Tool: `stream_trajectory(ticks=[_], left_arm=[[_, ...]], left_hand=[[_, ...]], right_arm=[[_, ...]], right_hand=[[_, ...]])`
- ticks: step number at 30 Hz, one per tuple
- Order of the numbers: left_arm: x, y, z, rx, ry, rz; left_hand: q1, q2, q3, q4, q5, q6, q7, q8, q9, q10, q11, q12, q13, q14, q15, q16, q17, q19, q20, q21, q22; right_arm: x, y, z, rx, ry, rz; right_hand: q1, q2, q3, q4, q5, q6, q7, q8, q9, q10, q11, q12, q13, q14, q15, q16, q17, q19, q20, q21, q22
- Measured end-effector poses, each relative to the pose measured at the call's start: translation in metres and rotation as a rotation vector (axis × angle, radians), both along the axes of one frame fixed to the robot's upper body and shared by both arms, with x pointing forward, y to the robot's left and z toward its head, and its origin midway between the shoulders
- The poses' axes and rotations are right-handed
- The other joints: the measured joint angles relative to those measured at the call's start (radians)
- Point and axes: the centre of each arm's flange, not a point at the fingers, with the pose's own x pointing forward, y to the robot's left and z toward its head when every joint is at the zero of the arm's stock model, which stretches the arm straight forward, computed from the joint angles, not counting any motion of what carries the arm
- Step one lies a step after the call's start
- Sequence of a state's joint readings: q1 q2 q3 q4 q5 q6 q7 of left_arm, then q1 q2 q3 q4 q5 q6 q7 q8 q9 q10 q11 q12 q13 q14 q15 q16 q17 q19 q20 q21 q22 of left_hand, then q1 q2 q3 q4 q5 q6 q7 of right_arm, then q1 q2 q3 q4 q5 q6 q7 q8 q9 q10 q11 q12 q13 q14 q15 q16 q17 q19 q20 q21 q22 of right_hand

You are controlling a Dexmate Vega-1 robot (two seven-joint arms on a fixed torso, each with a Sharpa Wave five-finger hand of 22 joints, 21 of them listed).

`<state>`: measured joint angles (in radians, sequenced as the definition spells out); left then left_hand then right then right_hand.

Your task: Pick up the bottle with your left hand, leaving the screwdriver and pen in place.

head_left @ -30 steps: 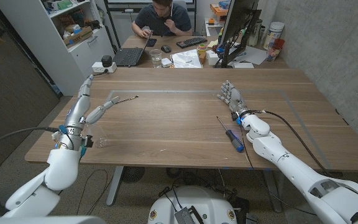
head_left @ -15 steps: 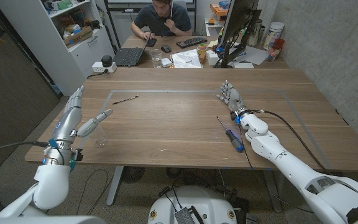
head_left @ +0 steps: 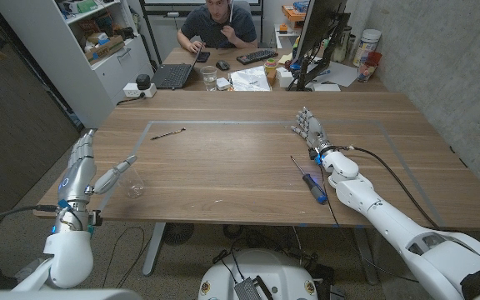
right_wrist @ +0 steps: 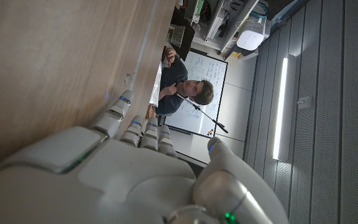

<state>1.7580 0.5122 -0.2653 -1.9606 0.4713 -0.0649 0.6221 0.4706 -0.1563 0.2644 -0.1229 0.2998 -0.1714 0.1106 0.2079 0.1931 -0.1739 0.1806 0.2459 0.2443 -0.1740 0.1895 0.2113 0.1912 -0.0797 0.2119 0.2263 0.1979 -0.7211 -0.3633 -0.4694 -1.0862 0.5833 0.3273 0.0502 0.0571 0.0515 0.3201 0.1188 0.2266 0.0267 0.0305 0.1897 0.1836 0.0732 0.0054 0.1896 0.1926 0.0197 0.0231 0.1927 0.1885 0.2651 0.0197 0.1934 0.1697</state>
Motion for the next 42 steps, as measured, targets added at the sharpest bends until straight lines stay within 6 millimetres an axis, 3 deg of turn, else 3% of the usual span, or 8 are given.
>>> stream_trajectory(ticks=[10,18,24,27,31,34,38,42], left_arm=[[0.022,0.003,-0.014,-0.036,0.075,-0.016],[0.041,-0.004,-0.021,-0.020,0.161,-0.012],[0.052,-0.010,-0.026,-0.005,0.217,-0.004],[0.058,-0.011,-0.028,-0.001,0.231,-0.008],[0.064,-0.012,-0.031,-0.007,0.221,-0.024],[0.068,-0.010,-0.036,-0.009,0.223,-0.023],[0.070,-0.012,-0.035,-0.036,0.138,-0.058],[0.072,-0.011,-0.036,-0.061,0.075,-0.072]], left_hand=[[-0.002,-0.012,-0.021,-0.004,0.004,0.000,0.000,0.000,0.000,-0.001,0.000,0.000,0.000,0.000,0.000,0.000,-0.001,0.016,-0.003,0.008,-0.003],[0.010,-0.019,-0.038,-0.013,0.017,0.000,0.000,0.000,0.000,0.000,0.021,0.000,0.000,-0.002,0.009,-0.005,-0.001,0.022,0.001,0.008,-0.004],[0.103,-0.007,-0.075,-0.030,0.052,0.000,0.000,0.000,0.000,0.000,0.029,0.000,-0.002,0.000,0.011,-0.005,-0.005,0.071,-0.001,0.008,-0.007],[0.197,0.009,-0.113,-0.026,0.075,0.000,0.000,0.000,0.000,0.000,0.029,0.007,-0.006,0.013,0.008,-0.005,-0.009,0.204,-0.009,0.031,-0.012],[0.331,0.037,-0.152,-0.021,0.085,0.000,0.000,0.016,-0.003,0.034,0.032,0.045,-0.018,0.206,-0.038,0.017,-0.014,0.434,-0.070,0.072,-0.017],[0.440,0.075,-0.164,-0.018,0.080,0.022,0.006,0.031,-0.003,0.199,0.009,0.073,-0.032,0.398,-0.114,0.034,-0.015,0.633,-0.129,0.106,-0.021],[0.535,0.143,-0.159,-0.013,0.063,0.181,0.007,0.059,-0.003,0.429,-0.050,0.109,-0.044,0.639,-0.221,0.069,-0.015,0.839,-0.195,0.154,-0.018],[0.563,0.172,-0.153,0.002,0.050,0.332,0.019,0.086,-0.003,0.624,-0.119,0.136,-0.049,0.843,-0.248,0.096,-0.015,0.979,-0.245,0.206,-0.016]], right_arm=[[0.002,-0.003,0.004,0.004,-0.015,-0.004],[0.005,-0.004,0.007,0.006,-0.025,-0.003],[0.008,-0.004,0.008,0.007,-0.027,0.000],[0.009,-0.004,0.009,0.008,-0.028,0.000],[0.010,-0.003,0.010,0.007,-0.030,0.002],[0.011,-0.003,0.010,0.006,-0.029,0.002],[0.012,-0.004,0.011,0.001,-0.027,-0.002],[0.013,-0.005,0.011,-0.004,-0.026,-0.004]], right_hand=[[0.000,0.000,-0.004,-0.004,0.000,0.000,0.000,0.000,0.000,0.000,0.000,0.000,0.000,0.000,0.000,0.001,-0.003,0.000,0.000,0.000,0.000],[0.000,0.000,-0.004,-0.004,0.000,0.000,0.000,0.000,0.000,0.000,0.000,0.000,0.000,0.000,0.000,0.001,-0.003,0.000,0.000,0.000,0.000],[0.000,0.000,-0.004,-0.004,0.000,0.000,0.000,0.000,0.000,0.000,0.000,0.000,0.000,0.000,0.000,0.001,-0.002,0.000,0.000,0.000,0.000],[0.000,0.000,-0.004,-0.004,0.000,0.000,0.000,0.000,0.000,0.000,0.000,0.000,0.000,0.000,0.000,0.001,-0.002,0.000,0.000,0.000,0.000],[-0.004,-0.004,-0.004,-0.004,0.008,0.000,0.000,0.000,0.000,0.002,0.002,0.000,0.000,0.004,-0.004,0.001,-0.002,0.000,0.000,0.000,0.000],[-0.004,-0.004,-0.008,-0.008,0.008,0.000,0.000,0.000,0.000,0.002,0.002,0.000,0.000,0.006,-0.005,0.001,-0.002,0.000,0.000,0.000,0.000],[-0.004,-0.004,-0.008,-0.008,0.008,0.000,0.000,0.000,0.000,0.002,0.002,0.000,0.000,0.009,-0.002,0.001,-0.002,0.000,0.000,0.000,0.000],[-0.004,-0.004,-0.008,-0.008,0.008,0.000,0.000,0.000,0.000,0.002,0.002,0.000,0.000,0.009,-0.002,0.001,-0.002,0.000,0.000,0.000,0.000]])
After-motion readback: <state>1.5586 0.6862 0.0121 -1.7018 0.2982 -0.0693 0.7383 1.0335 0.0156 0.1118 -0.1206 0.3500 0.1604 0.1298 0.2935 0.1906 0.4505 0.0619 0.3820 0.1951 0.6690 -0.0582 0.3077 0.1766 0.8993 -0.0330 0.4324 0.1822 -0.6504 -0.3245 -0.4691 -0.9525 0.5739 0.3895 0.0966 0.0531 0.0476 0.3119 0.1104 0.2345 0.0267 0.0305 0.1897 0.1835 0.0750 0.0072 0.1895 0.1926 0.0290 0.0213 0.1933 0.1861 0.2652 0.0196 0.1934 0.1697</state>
